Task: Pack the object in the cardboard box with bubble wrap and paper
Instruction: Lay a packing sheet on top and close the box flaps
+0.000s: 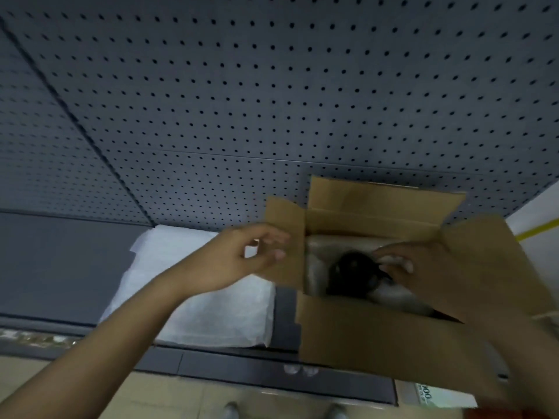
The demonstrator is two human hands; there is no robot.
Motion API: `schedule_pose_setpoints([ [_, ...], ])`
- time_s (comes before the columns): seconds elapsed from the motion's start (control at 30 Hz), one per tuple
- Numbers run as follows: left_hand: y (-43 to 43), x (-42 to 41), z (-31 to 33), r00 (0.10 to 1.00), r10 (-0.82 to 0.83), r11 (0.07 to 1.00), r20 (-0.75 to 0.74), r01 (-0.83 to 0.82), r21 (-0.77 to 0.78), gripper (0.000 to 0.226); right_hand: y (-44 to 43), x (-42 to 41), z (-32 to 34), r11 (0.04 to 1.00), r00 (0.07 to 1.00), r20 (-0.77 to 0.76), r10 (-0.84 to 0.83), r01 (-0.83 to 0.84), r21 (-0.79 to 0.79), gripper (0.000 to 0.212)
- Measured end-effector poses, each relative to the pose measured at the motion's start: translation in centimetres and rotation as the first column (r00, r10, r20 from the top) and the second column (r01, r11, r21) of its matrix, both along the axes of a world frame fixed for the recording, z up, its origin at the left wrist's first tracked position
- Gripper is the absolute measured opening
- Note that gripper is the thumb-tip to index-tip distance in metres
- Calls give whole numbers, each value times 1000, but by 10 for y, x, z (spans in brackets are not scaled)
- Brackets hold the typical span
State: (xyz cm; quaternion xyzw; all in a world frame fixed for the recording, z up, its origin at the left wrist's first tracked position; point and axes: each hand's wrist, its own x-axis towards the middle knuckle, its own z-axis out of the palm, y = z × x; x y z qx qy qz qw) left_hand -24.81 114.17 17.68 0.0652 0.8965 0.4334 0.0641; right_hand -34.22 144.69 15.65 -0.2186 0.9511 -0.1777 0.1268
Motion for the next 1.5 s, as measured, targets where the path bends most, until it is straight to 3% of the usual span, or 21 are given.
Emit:
schedule_pose_setpoints([
  [0.1, -78, 23, -4, 997, 72, 997, -10, -72, 30, 28, -43, 30, 9, 995, 994, -94, -48, 38, -97, 22],
  [0.27, -196, 70, -33, 989, 148, 987, 15, -147, -62, 52, -155, 98, 13, 981, 953, -301, 22, -78, -177, 21],
  [0.33, -225, 84, -48, 987, 151, 987, 60, -148, -61, 52, -198, 123, 2, 970, 983, -175, 49, -89, -228, 19],
  [0.4, -245, 94, -67, 981, 114, 987, 154, -94, -131, 41, -233, 140, -21, 958, 993, 99, 72, -41, -285, 21],
  [0.5, -263, 102, -111, 954, 73, 962, 292, 11, -274, 38, -260, 143, -80, 963, 919, 393, -28, 130, -235, 35],
  [0.57, -265, 111, -145, 914, 64, 954, 401, 62, -294, 41, -259, 131, -123, 968, 884, 419, -205, 248, -49, 60],
  [0.7, -264, 139, -199, 842, 99, 982, 530, 3, -187, 43, -239, 114, -196, 844, 726, 447, -523, 513, 156, 94],
  [0.8, -263, 155, -220, 859, 110, 992, 500, -61, -115, 41, -231, 106, -219, 767, 627, 488, -607, 622, 155, 96],
  [0.9, -259, 161, -221, 862, 139, 989, 487, -144, -28, 35, -235, 102, -208, 665, 501, 599, -624, 744, 70, 85],
  [1.0, -249, 162, -212, 840, 137, 975, 526, -207, 78, 40, -252, 109, -164, 623, 493, 642, -587, 782, -30, 80],
  [1.1, -241, 171, -212, 734, 107, 885, 671, -378, 271, 32, -291, 125, -98, 765, 735, 504, -454, 612, -204, 62],
  [1.17, -234, 177, -205, 635, 23, 719, 772, -547, 428, 28, -323, 146, -60, 886, 877, 398, -268, 387, -257, 61],
  [1.23, -230, 182, -196, 607, 44, 600, 794, -651, 465, 27, -352, 166, -40, 963, 963, 256, -82, 143, -229, 66],
  [1.3, -236, 189, -193, 577, 218, 510, 787, -755, 412, 24, -373, 179, -44, 990, 968, 221, 121, -101, -99, 71],
  [1.4, -263, 202, -196, 459, 515, 359, 724, -882, 304, 22, -384, 189, -58, 937, 839, 466, 280, -344, 57, 87],
  [1.43, -274, 206, -195, 435, 574, 323, 694, -899, 297, 24, -381, 190, -67, 955, 829, 501, 249, -297, 16, 89],
  [1.5, -293, 213, -195, 408, 643, 284, 648, -913, 294, 26, -372, 188, -87, 990, 895, 424, 137, -110, -88, 57],
])
